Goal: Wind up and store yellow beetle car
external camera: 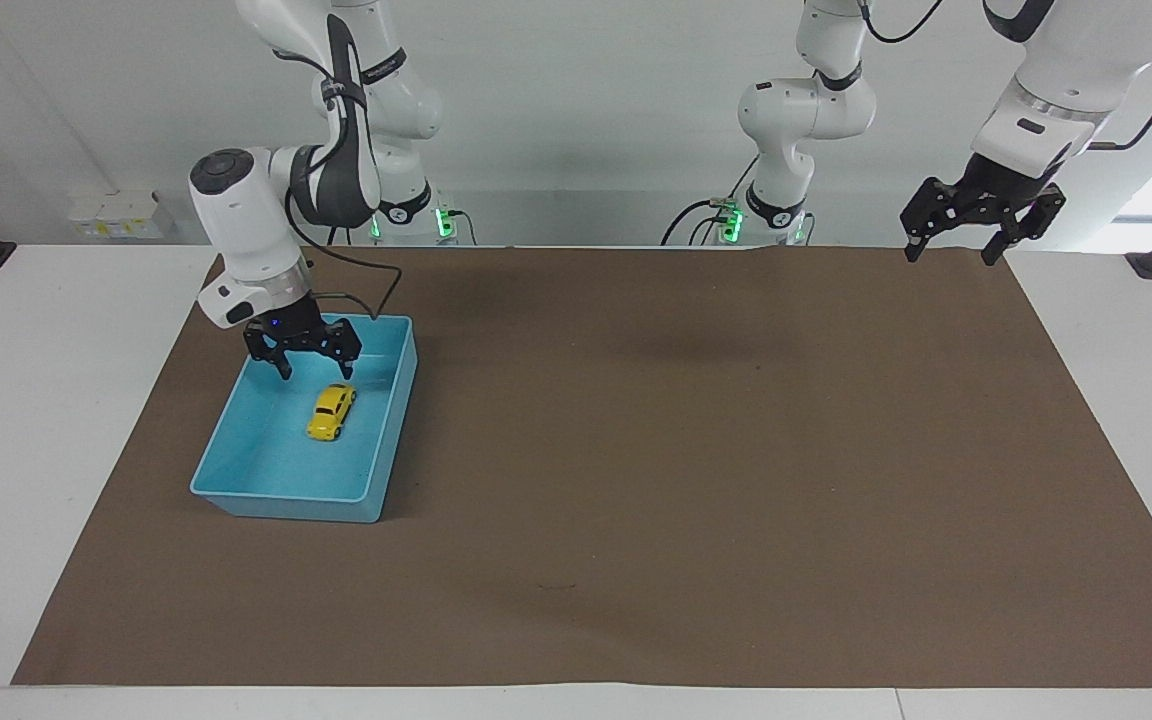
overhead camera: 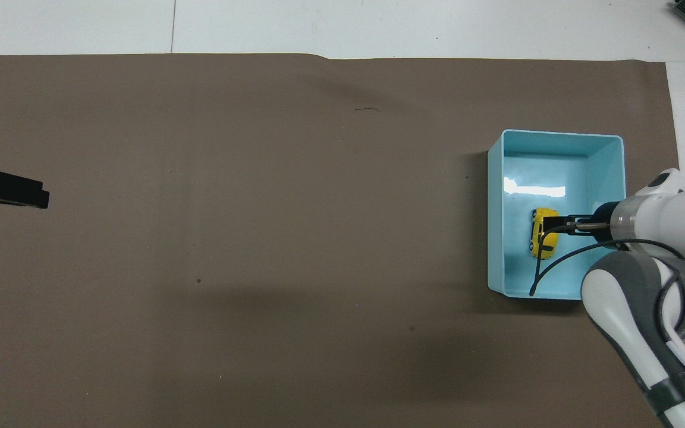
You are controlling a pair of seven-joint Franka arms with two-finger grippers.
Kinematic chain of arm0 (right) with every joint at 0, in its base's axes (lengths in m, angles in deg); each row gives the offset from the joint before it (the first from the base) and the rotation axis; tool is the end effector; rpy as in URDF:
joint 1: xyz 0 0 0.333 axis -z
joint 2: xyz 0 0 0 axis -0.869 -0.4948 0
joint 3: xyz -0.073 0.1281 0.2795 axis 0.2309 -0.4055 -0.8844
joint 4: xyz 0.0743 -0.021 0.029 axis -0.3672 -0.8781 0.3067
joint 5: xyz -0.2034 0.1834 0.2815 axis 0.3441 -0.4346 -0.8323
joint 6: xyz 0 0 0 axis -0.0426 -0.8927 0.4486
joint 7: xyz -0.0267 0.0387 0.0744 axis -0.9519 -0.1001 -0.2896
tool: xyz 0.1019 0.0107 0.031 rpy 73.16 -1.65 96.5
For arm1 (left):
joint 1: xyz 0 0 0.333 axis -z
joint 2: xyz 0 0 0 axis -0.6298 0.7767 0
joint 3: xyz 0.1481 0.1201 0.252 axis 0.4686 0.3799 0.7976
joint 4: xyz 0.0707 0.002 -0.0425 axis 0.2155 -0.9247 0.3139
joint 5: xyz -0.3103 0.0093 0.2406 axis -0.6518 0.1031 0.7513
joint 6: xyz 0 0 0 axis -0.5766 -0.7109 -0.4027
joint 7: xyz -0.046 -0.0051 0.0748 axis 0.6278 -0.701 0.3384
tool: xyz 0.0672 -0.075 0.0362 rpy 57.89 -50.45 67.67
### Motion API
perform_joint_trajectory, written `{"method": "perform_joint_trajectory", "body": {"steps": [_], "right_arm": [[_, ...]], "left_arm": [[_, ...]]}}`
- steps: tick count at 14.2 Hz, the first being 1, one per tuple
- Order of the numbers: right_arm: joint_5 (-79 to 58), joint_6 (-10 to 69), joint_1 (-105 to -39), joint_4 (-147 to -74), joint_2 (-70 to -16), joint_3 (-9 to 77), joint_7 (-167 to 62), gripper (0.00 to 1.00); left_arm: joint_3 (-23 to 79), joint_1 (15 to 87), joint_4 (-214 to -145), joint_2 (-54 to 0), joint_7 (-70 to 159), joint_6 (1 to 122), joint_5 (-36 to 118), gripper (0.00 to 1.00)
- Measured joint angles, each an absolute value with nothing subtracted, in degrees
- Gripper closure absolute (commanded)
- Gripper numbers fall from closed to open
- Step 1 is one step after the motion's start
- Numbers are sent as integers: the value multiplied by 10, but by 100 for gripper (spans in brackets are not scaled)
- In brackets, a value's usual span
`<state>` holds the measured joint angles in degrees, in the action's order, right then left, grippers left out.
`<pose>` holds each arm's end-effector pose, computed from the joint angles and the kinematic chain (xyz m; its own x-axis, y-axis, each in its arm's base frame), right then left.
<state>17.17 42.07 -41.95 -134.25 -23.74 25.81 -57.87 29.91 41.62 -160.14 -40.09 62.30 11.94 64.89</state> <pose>0.5268 -0.0259 0.4179 0.9922 -0.0456 0.1163 -0.0431 -0.9988 -0.0240 0.5349 -0.0403 0.6545 0.9937 -0.1052 0.0391 -0.1060 -0.9942 0.0168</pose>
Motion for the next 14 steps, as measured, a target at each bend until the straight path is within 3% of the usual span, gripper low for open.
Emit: {"method": "perform_joint_trajectory", "body": {"steps": [8,14], "right_arm": [[214,184,-420,-1163,-237,254,-668,0],[214,106,-420,-1081,-242,254,-669,0]], "left_arm": [[299,416,-1601,-401,623,119,649,0],[299,416,-1601,-401,623,119,649,0]]}}
